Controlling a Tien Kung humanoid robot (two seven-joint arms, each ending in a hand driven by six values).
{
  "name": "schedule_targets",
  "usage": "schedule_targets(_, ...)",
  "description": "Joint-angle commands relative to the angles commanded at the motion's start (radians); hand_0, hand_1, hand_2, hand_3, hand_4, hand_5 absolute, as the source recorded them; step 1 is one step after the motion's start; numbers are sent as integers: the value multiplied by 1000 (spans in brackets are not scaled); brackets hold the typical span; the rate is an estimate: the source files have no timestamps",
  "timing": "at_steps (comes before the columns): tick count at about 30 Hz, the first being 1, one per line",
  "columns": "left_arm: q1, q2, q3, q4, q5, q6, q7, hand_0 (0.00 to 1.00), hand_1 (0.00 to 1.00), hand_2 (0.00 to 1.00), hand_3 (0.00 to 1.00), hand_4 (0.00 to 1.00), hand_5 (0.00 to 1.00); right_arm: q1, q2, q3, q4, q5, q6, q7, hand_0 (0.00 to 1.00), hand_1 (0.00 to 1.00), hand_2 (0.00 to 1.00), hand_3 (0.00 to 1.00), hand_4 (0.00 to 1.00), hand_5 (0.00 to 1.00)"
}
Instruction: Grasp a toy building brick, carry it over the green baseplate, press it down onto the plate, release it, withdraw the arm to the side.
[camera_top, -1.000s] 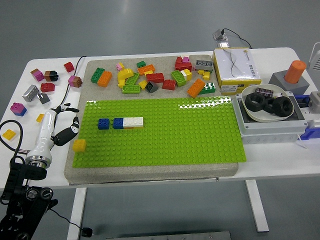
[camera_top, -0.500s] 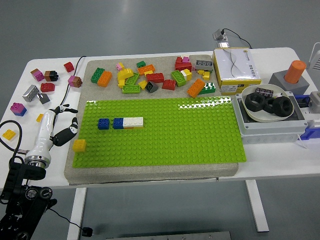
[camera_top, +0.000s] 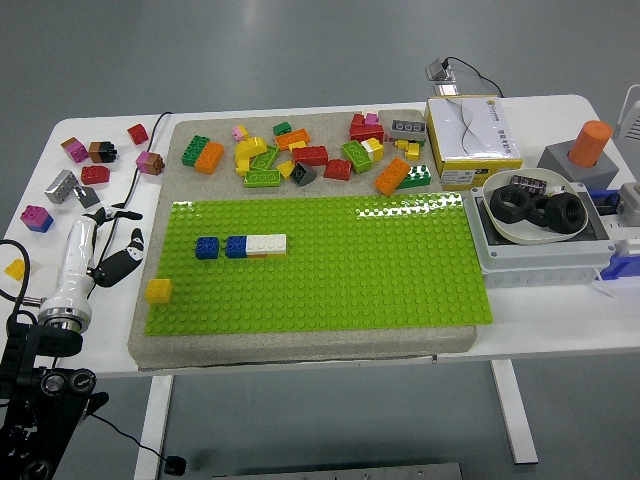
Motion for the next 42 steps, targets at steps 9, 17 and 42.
schedule_targets(9,2,1,18,9,-3,-4,-2,946,869,850,545,511,2,-16,0,19,0,-12,-5,1,626,601,655,699,764,937)
schedule_targets(17,-2,9,25,-9,-33,-7,-11,946,869,850,546,513,2,-22,0,26,0,-11,-8,2,626,606,654,699,763,936)
schedule_targets(42,-140,238,146,-391,-598,41,-78,935,858,849,567,404,2,-14,4,-160,0,207,3,54,625,603,666,698,761,936)
